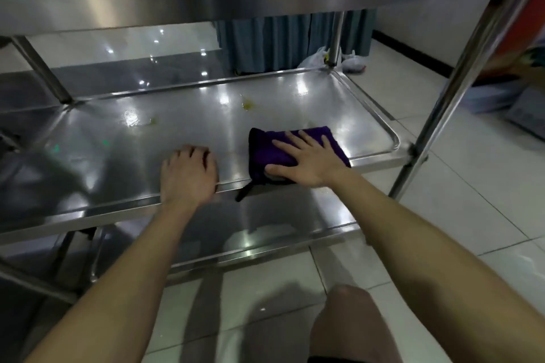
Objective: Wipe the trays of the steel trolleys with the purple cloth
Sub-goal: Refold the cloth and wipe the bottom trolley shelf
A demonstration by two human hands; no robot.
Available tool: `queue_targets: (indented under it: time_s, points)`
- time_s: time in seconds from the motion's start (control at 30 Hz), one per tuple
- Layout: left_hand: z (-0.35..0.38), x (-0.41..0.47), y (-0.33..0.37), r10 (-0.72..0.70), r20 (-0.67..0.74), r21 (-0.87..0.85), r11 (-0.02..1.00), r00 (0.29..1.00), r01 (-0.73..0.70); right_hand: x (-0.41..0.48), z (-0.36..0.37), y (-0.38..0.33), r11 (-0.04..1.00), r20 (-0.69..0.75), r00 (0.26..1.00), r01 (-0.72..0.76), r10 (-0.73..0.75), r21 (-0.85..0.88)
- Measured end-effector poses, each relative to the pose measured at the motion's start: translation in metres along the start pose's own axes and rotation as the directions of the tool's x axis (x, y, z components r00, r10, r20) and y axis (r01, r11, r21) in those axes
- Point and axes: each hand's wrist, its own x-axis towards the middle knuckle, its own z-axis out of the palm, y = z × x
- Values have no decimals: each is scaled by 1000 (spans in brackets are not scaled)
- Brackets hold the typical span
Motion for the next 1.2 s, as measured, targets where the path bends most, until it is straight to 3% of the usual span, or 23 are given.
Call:
queue_targets:
  time_s: [0.23, 0.43, 0.67, 0.77, 1.03, 1.2]
  points:
    - [4, 1, 4, -12, 52, 115, 993, 999, 6, 25, -49, 138, 967, -1, 967, -255, 255, -9]
    - [8, 1, 10, 6, 45, 143, 990, 999, -13, 94, -42, 101, 941, -54, 940, -337, 336, -23]
    - [-2, -1, 15, -7, 47, 121, 993, 999, 2, 134, -13, -46, 997, -10, 1000, -30, 29, -75]
    - [-7, -3, 16, -43, 57, 68, 997, 997, 39, 120, 0, -72, 992, 37, 997, 76, -72, -102]
    - [-8, -4, 13, -17, 54, 7, 1000, 998, 16, 43, 8, -26, 975, 56, 973, 223, -222, -13]
    - [1, 1, 6, 16, 50, 50, 999, 999, -19, 20, -14, 63, 997, 40, 996, 79, -79, -4]
